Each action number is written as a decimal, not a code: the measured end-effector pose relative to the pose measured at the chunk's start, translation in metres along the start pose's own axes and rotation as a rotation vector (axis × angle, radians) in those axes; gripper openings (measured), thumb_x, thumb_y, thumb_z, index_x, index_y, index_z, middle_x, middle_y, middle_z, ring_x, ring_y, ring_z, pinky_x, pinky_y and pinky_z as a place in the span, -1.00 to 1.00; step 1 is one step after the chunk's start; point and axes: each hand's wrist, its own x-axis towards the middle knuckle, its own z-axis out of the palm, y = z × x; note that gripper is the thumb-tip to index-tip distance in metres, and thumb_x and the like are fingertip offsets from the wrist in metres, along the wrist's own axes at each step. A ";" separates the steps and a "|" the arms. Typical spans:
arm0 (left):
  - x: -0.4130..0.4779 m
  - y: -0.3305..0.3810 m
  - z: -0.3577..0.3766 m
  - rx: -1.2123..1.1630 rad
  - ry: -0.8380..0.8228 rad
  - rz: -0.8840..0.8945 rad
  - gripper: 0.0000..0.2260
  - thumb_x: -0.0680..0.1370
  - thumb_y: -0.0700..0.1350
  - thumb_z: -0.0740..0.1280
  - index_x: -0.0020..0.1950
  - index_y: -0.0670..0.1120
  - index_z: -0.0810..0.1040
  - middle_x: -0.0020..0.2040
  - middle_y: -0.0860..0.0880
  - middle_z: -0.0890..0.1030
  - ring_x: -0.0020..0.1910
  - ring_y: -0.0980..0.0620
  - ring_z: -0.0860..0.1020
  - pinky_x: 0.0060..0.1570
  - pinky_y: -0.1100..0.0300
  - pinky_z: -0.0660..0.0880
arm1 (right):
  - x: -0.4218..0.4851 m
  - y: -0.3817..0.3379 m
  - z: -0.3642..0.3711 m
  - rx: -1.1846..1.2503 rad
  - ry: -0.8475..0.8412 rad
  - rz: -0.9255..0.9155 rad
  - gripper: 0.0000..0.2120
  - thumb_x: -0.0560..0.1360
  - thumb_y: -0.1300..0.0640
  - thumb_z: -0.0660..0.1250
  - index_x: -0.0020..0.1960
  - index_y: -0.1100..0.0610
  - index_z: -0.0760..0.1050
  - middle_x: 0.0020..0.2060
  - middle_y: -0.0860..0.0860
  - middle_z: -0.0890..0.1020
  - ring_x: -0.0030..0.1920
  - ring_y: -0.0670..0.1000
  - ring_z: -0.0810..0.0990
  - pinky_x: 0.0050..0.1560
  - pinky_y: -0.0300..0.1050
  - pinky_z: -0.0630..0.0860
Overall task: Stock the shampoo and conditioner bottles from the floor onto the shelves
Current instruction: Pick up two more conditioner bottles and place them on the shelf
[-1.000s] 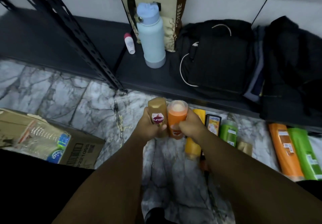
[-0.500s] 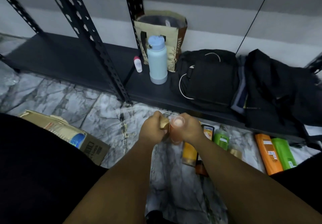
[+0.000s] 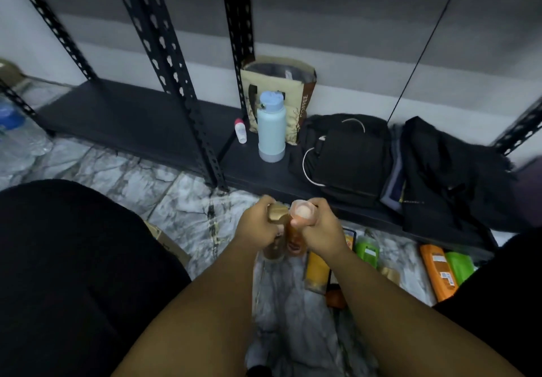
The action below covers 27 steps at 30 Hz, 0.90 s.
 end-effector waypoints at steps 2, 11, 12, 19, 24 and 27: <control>-0.001 0.018 -0.012 -0.147 0.061 0.041 -0.63 0.47 -0.26 0.47 0.19 0.01 0.48 -0.03 0.05 0.63 0.01 -0.01 0.61 0.04 0.10 0.53 | -0.001 -0.019 -0.009 0.116 0.069 -0.028 -0.66 0.43 0.17 0.50 0.08 -0.07 0.45 -0.08 -0.15 0.62 0.02 -0.03 0.62 -0.05 -0.11 0.51; -0.028 0.189 -0.114 -0.649 0.426 0.447 -0.69 0.63 -0.10 0.37 0.27 0.24 0.42 0.10 0.16 0.65 0.06 0.22 0.63 0.08 0.16 0.56 | -0.033 -0.211 -0.097 0.448 0.320 -0.517 -0.70 0.55 -0.09 0.40 0.24 -0.13 0.46 0.03 -0.15 0.64 -0.04 -0.27 0.62 -0.09 -0.35 0.56; -0.029 0.209 -0.129 -0.665 0.432 0.505 -0.70 0.64 -0.10 0.36 0.28 0.24 0.43 0.10 0.17 0.65 0.07 0.21 0.63 0.03 0.22 0.56 | -0.037 -0.234 -0.113 0.441 0.327 -0.565 -0.70 0.55 -0.14 0.38 0.25 -0.15 0.45 0.03 -0.16 0.64 -0.03 -0.27 0.63 -0.07 -0.31 0.58; -0.031 0.352 -0.241 -0.627 0.477 0.886 -0.75 0.68 0.02 0.28 0.35 0.19 0.42 0.12 0.14 0.66 0.03 0.16 0.67 0.01 0.10 0.66 | -0.037 -0.375 -0.208 0.227 0.393 -0.795 -0.63 0.56 -0.29 0.26 0.26 -0.12 0.38 0.00 -0.15 0.60 -0.04 -0.17 0.62 -0.09 -0.17 0.57; -0.007 0.425 -0.287 -0.670 0.451 0.967 -0.75 0.65 0.14 0.29 0.33 0.25 0.44 0.17 0.13 0.65 0.12 0.07 0.67 0.10 -0.10 0.65 | -0.027 -0.446 -0.261 0.301 0.338 -0.827 -0.70 0.59 -0.26 0.24 0.24 -0.14 0.36 -0.03 -0.13 0.62 -0.09 -0.12 0.67 -0.19 -0.18 0.59; 0.015 0.450 -0.296 -0.642 0.420 0.977 -0.74 0.63 0.17 0.30 0.32 0.26 0.43 0.20 0.15 0.63 0.19 0.07 0.64 0.18 -0.12 0.61 | -0.013 -0.469 -0.276 0.272 0.395 -0.845 -0.69 0.60 -0.27 0.22 0.22 -0.12 0.34 0.00 -0.09 0.59 -0.03 -0.08 0.64 -0.13 -0.11 0.60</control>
